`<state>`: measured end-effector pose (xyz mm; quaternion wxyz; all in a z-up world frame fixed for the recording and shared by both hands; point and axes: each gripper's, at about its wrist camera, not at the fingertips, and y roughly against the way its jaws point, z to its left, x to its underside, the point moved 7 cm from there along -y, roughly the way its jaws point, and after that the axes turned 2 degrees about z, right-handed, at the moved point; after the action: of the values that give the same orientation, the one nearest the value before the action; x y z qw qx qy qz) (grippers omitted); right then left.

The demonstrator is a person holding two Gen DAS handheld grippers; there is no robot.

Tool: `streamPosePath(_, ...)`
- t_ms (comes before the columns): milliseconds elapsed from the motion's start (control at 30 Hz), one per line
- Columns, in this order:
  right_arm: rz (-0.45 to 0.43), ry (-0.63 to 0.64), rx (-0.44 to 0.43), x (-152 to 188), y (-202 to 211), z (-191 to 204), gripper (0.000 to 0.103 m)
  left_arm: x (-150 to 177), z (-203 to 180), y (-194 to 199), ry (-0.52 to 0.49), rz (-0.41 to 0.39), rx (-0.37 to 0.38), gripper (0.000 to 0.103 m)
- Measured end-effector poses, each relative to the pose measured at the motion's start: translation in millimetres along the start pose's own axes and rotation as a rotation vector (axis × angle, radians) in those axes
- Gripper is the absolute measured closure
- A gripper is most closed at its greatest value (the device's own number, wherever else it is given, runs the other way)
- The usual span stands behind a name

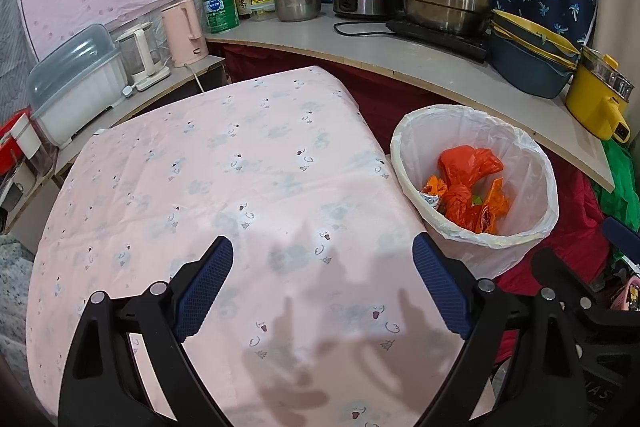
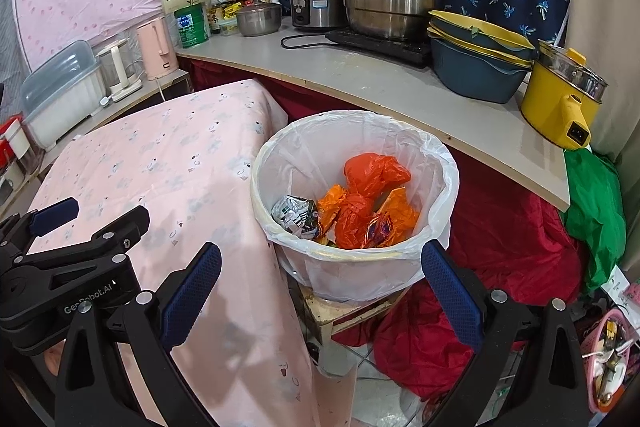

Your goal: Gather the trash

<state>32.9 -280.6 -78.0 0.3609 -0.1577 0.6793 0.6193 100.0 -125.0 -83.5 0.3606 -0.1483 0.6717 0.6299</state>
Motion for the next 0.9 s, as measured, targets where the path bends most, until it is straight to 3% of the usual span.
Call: streamPosePath(900, 0.008, -0.016, 0.003, 4.5, -2.0, -4.3, 0.006, 5.2, -3.1, -4.8, -0.008, 0.015, 0.000, 0.016)
